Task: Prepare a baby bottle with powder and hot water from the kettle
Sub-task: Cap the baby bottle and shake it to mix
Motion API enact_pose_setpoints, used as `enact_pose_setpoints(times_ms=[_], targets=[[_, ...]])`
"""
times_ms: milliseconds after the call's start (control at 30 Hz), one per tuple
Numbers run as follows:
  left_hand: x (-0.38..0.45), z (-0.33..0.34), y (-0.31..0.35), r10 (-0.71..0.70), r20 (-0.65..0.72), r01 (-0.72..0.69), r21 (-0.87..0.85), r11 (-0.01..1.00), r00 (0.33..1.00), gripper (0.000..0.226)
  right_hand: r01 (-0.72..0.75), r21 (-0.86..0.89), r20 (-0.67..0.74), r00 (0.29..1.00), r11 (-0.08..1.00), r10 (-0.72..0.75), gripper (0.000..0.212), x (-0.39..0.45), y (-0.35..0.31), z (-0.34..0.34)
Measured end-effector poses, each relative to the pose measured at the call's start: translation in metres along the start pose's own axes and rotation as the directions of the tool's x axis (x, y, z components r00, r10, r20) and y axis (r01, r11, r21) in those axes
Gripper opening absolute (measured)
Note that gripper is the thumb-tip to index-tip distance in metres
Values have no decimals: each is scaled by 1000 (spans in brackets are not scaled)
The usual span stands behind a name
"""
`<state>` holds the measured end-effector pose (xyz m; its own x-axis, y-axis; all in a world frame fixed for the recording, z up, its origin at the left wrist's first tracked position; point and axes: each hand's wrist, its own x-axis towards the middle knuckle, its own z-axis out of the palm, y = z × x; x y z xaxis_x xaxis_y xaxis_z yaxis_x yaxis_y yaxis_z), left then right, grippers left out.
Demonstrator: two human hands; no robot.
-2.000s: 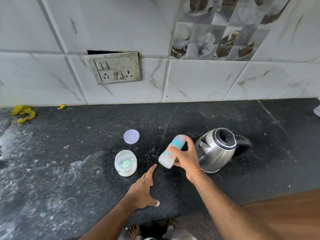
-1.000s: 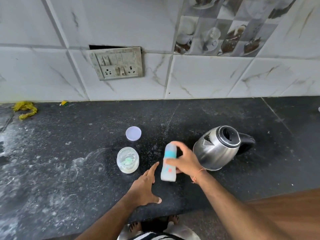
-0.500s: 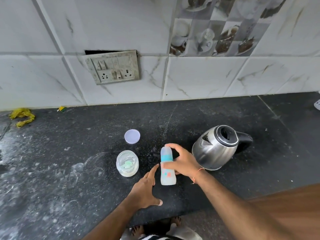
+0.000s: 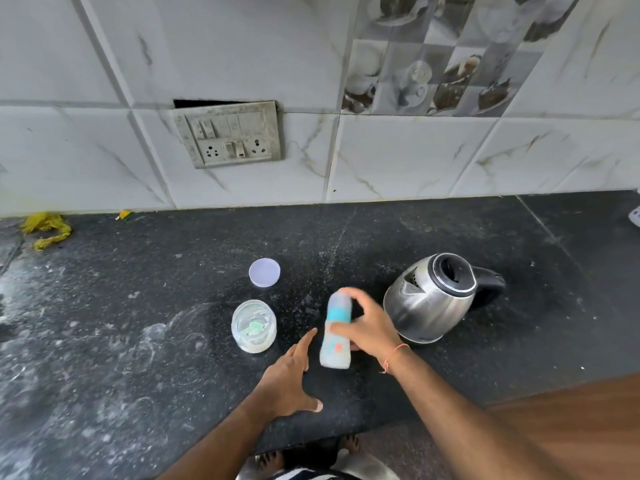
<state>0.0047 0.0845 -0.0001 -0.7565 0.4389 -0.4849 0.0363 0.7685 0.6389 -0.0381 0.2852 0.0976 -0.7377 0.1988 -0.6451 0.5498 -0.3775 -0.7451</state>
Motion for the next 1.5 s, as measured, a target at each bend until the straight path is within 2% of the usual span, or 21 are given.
enact_pose_setpoints(times_ms=[33,67,133,167,200,300,433,533,667,767,800,867,900,1000,1100,1133,1233,1300,1367,1467,1500], targets=[[0,0,2,2,3,-2,-2,1000,1000,153,139,-59,-44,989,988,-142,63,0,1,-3],[0,0,2,-1,4,1,-11,1000,1000,153,171,-54,-79,981,984,-175,62,2,3,-6],[0,1,1,-7,-5,6,-26,1000,1000,153,75,64,-41,997,995,-72,63,5,-3,-4],[0,1,0,-7,-8,6,-23,1000,1000,153,-34,114,-13,999,993,36,64,4,-4,-2],[0,1,-2,-5,-5,5,-14,1000,1000,153,-86,86,7,996,993,86,65,2,-5,-1],[1,2,2,3,-7,-3,-5,1000,1000,154,147,-48,-47,988,988,-150,59,0,0,-6],[1,1,-2,-2,-7,1,-18,1000,1000,153,-74,39,36,997,997,72,62,-1,-1,4],[2,0,1,6,-11,-6,-8,1000,1000,153,154,-70,-49,986,986,-158,56,-1,4,0],[1,2,-3,0,-16,0,-17,1000,1000,153,-100,71,19,995,992,99,63,3,-1,3],[1,1,-1,10,-6,-10,-11,1000,1000,153,125,-8,-61,990,992,-125,57,3,2,-2],[2,2,0,3,-7,-3,-19,1000,1000,153,97,28,-53,994,995,-95,57,4,0,-1],[0,1,-2,-5,-16,4,-21,1000,1000,153,-77,135,11,997,988,76,62,6,0,4],[0,1,-3,-1,-15,1,-18,1000,1000,153,-109,118,18,994,987,107,62,7,0,3],[-1,1,1,8,-11,-8,-15,1000,1000,153,142,7,-56,988,990,-141,58,4,3,0],[-1,1,-1,0,-15,-1,-30,1000,1000,152,-91,131,31,996,987,87,64,8,-2,4],[-1,0,-2,0,-11,0,-25,1000,1000,152,-110,111,41,994,988,106,64,5,-3,5],[-2,0,1,2,-3,-2,-20,1000,1000,153,154,44,-62,987,987,-151,59,7,-3,1],[-1,1,-1,-7,-3,7,-28,1000,1000,152,26,139,-12,1000,990,-25,62,10,-5,3],[-1,0,-2,-3,6,3,-25,1000,1000,151,-89,131,33,996,987,85,66,8,-5,7],[1,-1,2,4,21,-3,-40,999,1000,151,189,-47,-46,980,981,-191,64,2,-1,3],[0,-1,2,-1,16,2,-49,999,1000,151,163,-12,-46,985,986,-164,63,3,-1,5]])
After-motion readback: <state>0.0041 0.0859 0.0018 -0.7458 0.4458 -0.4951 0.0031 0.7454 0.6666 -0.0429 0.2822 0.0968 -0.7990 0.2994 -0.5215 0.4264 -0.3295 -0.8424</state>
